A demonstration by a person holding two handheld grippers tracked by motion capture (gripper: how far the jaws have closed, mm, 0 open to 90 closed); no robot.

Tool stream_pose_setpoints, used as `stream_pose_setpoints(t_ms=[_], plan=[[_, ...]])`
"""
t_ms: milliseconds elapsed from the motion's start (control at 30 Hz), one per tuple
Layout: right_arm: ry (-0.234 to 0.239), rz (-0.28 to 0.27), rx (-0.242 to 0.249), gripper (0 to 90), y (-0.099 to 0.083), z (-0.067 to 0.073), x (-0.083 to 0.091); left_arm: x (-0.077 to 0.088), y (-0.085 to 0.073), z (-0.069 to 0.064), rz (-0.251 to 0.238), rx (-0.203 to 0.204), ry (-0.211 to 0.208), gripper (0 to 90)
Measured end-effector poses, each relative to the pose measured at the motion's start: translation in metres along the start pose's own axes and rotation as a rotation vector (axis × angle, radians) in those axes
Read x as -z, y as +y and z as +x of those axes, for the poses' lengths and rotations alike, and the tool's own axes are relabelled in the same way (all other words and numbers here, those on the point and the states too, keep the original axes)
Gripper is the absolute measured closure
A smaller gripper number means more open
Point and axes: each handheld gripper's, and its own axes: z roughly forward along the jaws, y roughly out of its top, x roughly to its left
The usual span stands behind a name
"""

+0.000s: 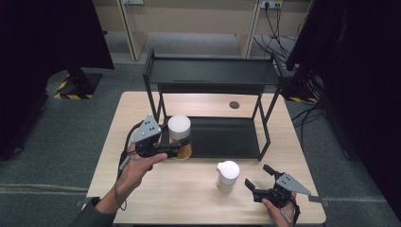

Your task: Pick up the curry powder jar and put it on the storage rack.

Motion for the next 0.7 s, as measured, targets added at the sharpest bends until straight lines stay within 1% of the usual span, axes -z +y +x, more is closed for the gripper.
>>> stream_pose_setpoints(t_ms=[133,267,467,700], plan=[[0.001,0.000,0.000,0.3,0.000,0.000,0.000,-0.002,0.015,0.003,-0.007,-0.001,0.007,35.3],[0.000,0.001,-0.003,0.3,0.000,0.000,0.000,-0.001,0.029,0.007,-0.016,0.012,0.008,35.3],[0.000,0.002,-0.004,0.4,0.000,0.000,0.000,0.000,0.051,0.008,-0.017,-0.003,0.032,35.3],[0.000,0.001,-0.007,0.4,0.000,0.000,0.000,0.001,0.075,0.012,-0.025,-0.004,0.049,35.3]])
